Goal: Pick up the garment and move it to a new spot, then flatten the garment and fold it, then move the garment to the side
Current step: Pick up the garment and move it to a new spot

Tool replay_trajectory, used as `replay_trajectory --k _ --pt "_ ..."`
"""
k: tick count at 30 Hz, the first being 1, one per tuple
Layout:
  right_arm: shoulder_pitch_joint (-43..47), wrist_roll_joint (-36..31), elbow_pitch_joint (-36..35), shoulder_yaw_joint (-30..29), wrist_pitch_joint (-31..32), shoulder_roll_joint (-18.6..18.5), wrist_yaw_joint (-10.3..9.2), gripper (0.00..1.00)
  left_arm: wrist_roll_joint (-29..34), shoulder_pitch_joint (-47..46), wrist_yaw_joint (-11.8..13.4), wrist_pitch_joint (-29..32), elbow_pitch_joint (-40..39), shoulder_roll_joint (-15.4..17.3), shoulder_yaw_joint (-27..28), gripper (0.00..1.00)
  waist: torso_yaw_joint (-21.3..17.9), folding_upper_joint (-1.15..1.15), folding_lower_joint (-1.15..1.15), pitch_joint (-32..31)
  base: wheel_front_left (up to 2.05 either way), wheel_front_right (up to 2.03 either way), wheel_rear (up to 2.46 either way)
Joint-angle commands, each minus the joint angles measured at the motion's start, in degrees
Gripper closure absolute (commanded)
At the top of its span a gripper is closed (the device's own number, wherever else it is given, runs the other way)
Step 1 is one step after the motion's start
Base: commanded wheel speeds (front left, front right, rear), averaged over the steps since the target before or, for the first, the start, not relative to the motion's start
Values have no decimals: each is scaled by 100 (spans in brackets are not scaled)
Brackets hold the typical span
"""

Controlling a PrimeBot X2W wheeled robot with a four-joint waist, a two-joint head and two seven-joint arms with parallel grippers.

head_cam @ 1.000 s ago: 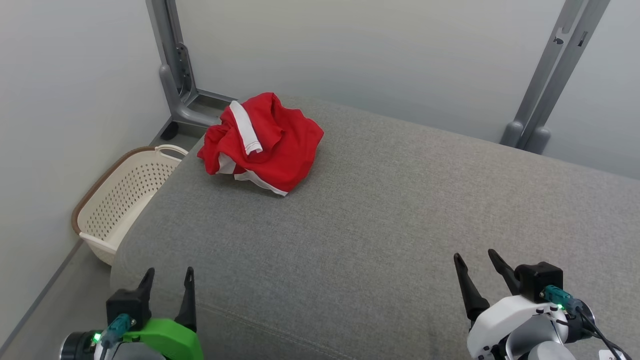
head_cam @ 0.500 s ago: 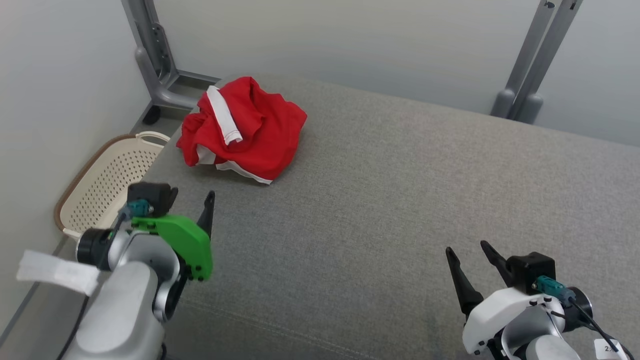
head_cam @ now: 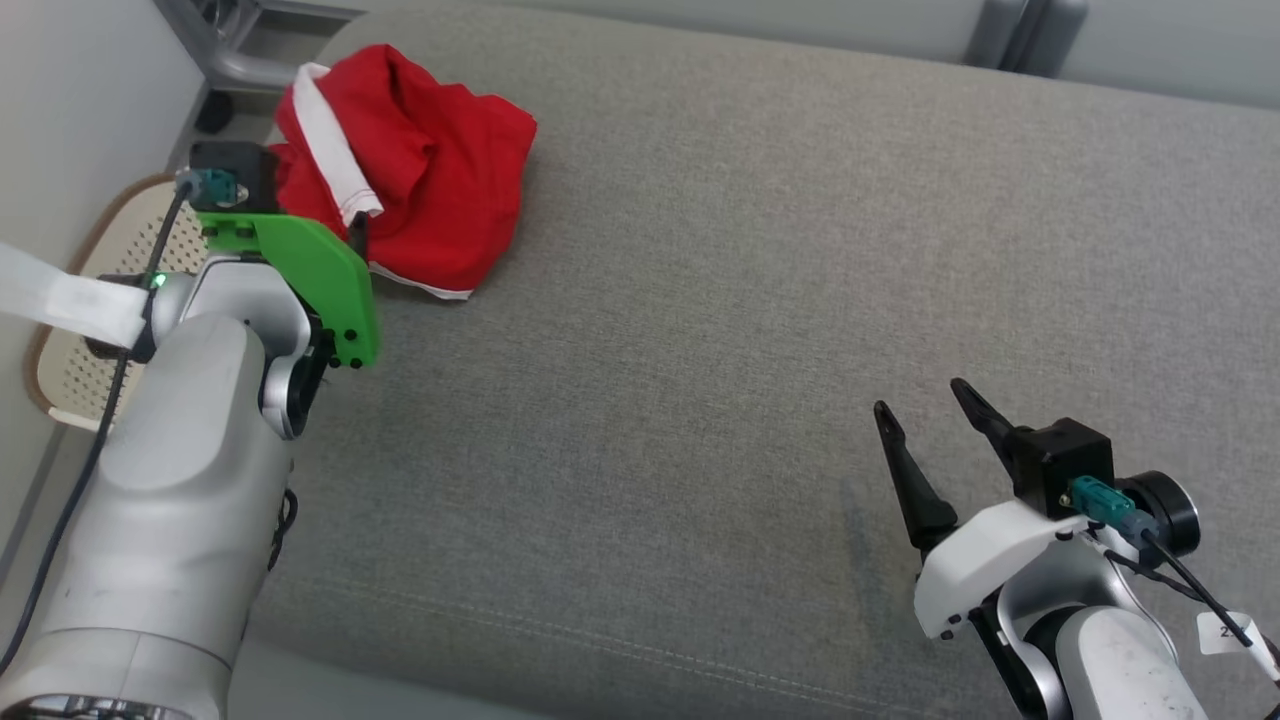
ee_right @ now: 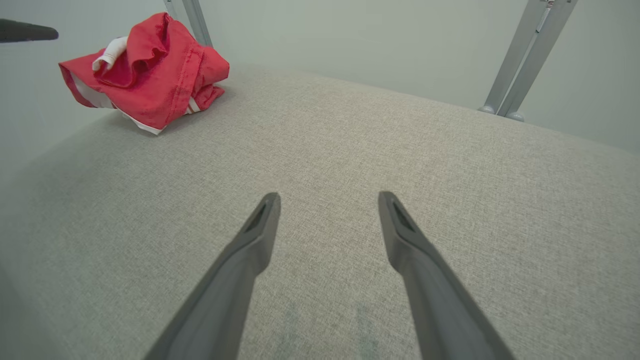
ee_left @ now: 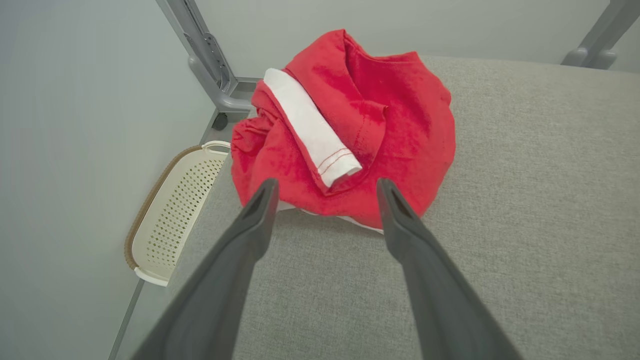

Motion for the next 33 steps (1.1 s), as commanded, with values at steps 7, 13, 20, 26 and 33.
replay_trajectory --k 7,13,20,26,33 --pt "-55 -240 -401 96 304 -22 0 0 -179 -896 310 486 704 10 213 0 -514 0 0 876 0 0 0" --pt "-93 -287 -523 261 382 -20 0 0 -150 -1319 600 850 1053 288 286 0 -729 0 0 1106 0 0 0" --pt "-22 -350 -599 327 450 -17 0 0 -395 -1401 876 1147 1356 327 500 0 -861 0 0 1222 0 0 0" --pt "-5 -346 -616 370 450 -18 0 0 -464 -1264 1013 1119 1514 376 556 100 -885 0 0 1188 0 0 0" --pt "31 -231 -454 453 388 -19 0 0 -544 -1236 891 817 1472 356 569 100 -830 0 0 933 0 0 0"
